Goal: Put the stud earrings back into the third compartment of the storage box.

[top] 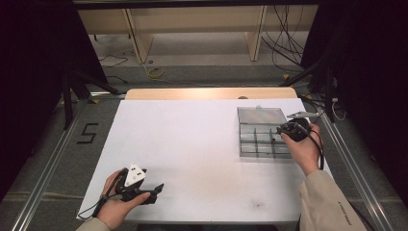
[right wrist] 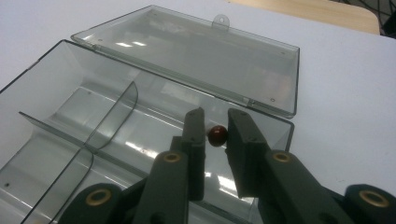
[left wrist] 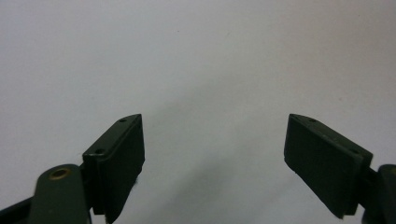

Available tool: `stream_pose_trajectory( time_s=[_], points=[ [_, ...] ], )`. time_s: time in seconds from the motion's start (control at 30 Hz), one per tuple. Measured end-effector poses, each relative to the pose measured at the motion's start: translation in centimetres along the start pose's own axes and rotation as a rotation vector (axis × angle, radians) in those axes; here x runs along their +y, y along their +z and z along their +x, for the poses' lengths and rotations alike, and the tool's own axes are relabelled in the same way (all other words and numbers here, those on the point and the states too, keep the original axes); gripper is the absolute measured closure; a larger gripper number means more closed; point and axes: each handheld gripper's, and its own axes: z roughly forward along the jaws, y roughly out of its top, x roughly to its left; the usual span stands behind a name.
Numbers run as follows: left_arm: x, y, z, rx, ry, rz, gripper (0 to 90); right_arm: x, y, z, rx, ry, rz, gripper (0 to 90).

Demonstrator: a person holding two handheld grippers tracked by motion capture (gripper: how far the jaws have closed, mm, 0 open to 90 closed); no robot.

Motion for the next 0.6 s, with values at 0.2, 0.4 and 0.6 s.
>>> stream_pose_trajectory(
  time_s=[0.2,0.4,0.6],
  points=[
    [0.0,0.0,0.0,0.002,-0.002,-0.003,19.9,0.1,0.0,0.1,0.0,-0.001,-0.009,71.7],
    [0.0,-0.1,0.0,0.003,-0.001,-0.002,19.9,0.1,-0.2,0.5,0.016,-0.005,-0.015,67.5],
    [0.0,-0.1,0.0,0.002,-0.003,-0.003,19.9,0.3,-0.9,1.5,0.05,-0.036,-0.038,61.5]
  ],
)
